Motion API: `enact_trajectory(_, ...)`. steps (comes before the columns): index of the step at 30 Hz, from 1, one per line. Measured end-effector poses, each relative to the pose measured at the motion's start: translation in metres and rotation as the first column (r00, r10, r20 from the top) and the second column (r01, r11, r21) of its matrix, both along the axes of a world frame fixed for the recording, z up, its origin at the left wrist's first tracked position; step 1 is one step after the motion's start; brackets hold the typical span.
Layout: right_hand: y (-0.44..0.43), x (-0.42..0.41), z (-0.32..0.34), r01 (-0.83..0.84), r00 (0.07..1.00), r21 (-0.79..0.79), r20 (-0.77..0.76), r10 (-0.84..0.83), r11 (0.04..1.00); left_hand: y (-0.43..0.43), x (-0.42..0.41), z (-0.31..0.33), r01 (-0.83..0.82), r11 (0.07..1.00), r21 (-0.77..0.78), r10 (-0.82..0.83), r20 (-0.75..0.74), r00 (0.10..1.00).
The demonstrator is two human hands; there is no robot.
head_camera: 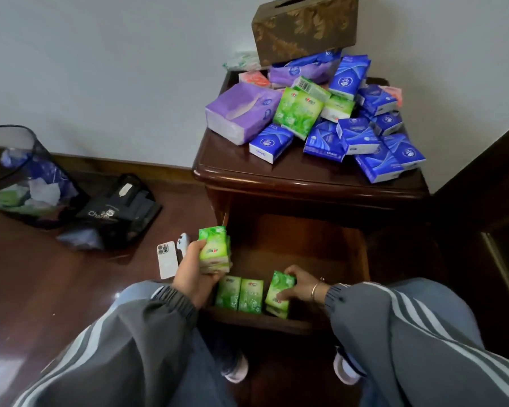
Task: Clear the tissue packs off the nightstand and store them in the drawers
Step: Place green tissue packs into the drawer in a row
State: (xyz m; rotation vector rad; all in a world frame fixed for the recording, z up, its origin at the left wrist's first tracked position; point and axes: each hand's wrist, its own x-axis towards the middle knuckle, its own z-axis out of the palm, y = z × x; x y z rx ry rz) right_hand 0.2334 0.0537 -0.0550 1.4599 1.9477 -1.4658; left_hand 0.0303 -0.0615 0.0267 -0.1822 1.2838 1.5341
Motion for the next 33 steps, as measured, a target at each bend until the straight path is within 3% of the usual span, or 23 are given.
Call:
enact_trajectory(4, 0.003, 0.002, -0.014, 0.05, 0.998, -0.053, -0.037, -0.052, 0.997, 0.002, -0.011, -0.013, 0.006, 0.999, -0.032, -0.006, 0.002, 1.0)
enact_trajectory(6, 0.008, 0.009, -0.017, 0.163, 0.981, -0.115, -0.088, -0.174, 0.98, 0.004, -0.012, -0.018, 0.028, 0.999, -0.033, -0.028, 0.008, 1.0)
enact_trajectory(9, 0.012, 0.017, -0.021, 0.526, 0.805, -0.241, -0.168, -0.569, 0.816, 0.011, -0.013, -0.023, 0.044, 0.999, -0.002, -0.044, 0.018, 0.999)
enact_trajectory(10, 0.011, 0.02, -0.022, 0.6, 0.75, -0.22, -0.178, -0.637, 0.769, 0.013, -0.014, -0.024, 0.049, 0.999, 0.01, -0.049, 0.022, 0.999)
enact_trajectory(11, 0.011, 0.023, -0.023, 0.616, 0.758, -0.137, -0.164, -0.631, 0.776, 0.015, -0.014, -0.025, 0.055, 0.998, 0.018, -0.055, 0.022, 0.998)
enact_trajectory(14, 0.009, 0.031, -0.025, 0.342, 0.93, 0.188, 0.074, -0.36, 0.921, 0.019, -0.013, -0.029, 0.064, 0.998, 0.026, -0.065, 0.015, 0.998)
enact_trajectory(16, 0.009, 0.033, -0.022, 0.155, 0.932, 0.305, 0.271, -0.242, 0.94, 0.021, -0.013, -0.031, 0.07, 0.997, 0.022, -0.07, 0.01, 0.997)
enact_trajectory(20, 0.017, 0.033, -0.017, -0.338, 0.908, 0.515, 0.4, 0.128, 0.788, 0.019, -0.015, -0.035, 0.087, 0.995, 0.039, -0.088, 0.006, 0.996)
enact_trajectory(23, 0.038, 0.029, -0.006, -0.596, 0.797, 0.42, 0.415, 0.44, 0.684, 0.018, -0.017, -0.035, 0.083, 0.995, 0.055, -0.083, 0.003, 0.997)
enact_trajectory(26, 0.057, 0.015, -0.002, -0.766, 0.62, 0.196, 0.477, 0.623, 0.613, 0.019, -0.017, -0.034, 0.08, 0.995, 0.058, -0.081, 0.002, 0.997)
enact_trajectory(28, 0.059, 0.006, -0.005, -0.846, 0.477, 0.073, 0.548, 0.687, 0.529, 0.02, -0.016, -0.033, 0.085, 0.995, 0.051, -0.085, -0.005, 0.996)
enact_trajectory(33, 0.062, -0.007, -0.016, -0.87, 0.364, -0.064, 0.585, 0.725, 0.489, 0.019, -0.017, -0.033, 0.082, 0.996, 0.035, -0.082, -0.012, 0.997)
